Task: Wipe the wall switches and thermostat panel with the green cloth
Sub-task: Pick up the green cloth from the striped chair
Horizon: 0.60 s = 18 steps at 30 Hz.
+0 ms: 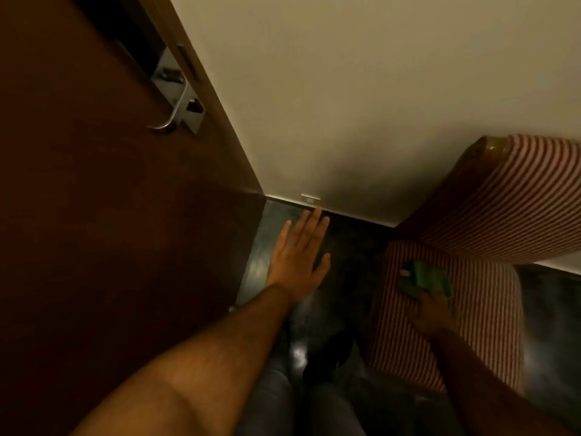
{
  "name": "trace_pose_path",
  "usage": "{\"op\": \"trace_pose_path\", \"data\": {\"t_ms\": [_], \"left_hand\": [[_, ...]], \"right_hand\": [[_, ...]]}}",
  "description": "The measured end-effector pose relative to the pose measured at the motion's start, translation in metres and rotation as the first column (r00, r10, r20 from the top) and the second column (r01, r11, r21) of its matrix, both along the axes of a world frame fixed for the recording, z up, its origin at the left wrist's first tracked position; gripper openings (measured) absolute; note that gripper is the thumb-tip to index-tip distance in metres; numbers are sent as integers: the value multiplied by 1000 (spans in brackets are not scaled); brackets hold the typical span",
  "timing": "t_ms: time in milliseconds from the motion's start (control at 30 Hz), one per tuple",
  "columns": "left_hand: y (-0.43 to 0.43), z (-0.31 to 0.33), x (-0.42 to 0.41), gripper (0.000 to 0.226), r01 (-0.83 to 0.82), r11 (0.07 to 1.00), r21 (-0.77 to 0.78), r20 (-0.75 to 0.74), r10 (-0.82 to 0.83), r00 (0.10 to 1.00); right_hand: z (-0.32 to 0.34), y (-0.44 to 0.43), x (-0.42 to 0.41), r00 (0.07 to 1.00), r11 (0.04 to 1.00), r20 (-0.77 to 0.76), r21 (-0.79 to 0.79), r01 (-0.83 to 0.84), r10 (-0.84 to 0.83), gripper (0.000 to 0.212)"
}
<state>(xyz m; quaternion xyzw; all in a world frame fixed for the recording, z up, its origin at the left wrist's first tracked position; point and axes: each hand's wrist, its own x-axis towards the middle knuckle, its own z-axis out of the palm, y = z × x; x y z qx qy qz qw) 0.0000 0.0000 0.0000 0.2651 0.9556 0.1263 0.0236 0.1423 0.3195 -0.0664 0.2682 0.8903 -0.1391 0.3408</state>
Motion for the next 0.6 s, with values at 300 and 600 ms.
{"op": "trace_pose_path", "data": {"t_ms": [300, 600], "left_hand": [[2, -41, 21, 83, -8, 996, -92, 177, 24, 984], [-29, -58, 18, 84, -125, 972, -198, 66, 141, 988]], "right_hand": [[-45, 27, -21, 998, 999, 47, -13, -44, 45, 92], [-106, 50, -16, 997, 992, 33, 110, -68, 65, 111]]}}
